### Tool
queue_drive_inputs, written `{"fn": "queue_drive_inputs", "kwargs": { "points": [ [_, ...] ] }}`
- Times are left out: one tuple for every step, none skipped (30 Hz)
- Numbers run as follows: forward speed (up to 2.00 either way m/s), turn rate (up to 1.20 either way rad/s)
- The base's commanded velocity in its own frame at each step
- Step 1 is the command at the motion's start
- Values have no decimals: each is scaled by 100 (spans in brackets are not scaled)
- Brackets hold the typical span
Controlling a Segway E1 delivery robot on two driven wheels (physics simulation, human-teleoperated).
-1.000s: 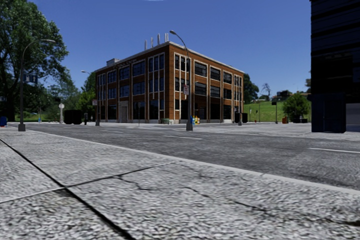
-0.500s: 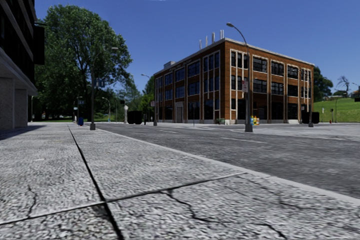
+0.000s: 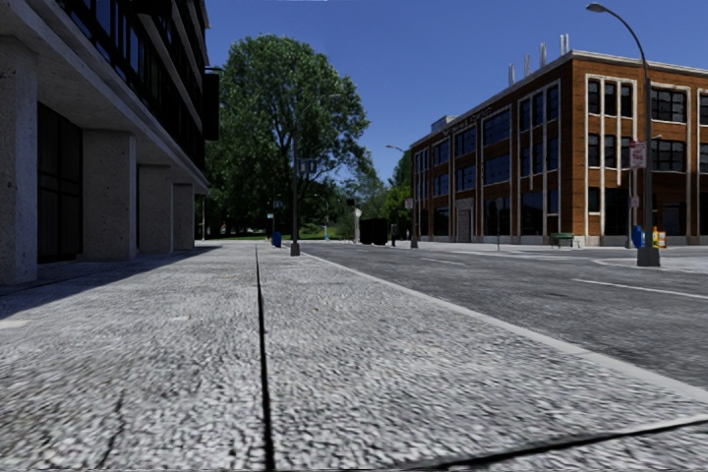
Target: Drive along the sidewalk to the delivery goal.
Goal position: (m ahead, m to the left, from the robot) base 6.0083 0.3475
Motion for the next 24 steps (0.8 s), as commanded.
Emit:
{"fn": "queue_drive_inputs", "kwargs": {
  "points": [
    [174,67],
    [174,67],
    [174,65],
    [174,53],
    [174,49],
    [174,49],
    [174,48],
    [174,48],
    [177,48],
    [200,47],
    [200,39],
    [200,0],
    [200,0],
    [200,0],
    [200,0],
    [200,0],
    [200,0],
    [200,0],
    [200,0],
    [200,0],
    [200,0],
    [200,0],
    [200,0],
    [200,0]
  ]
}}
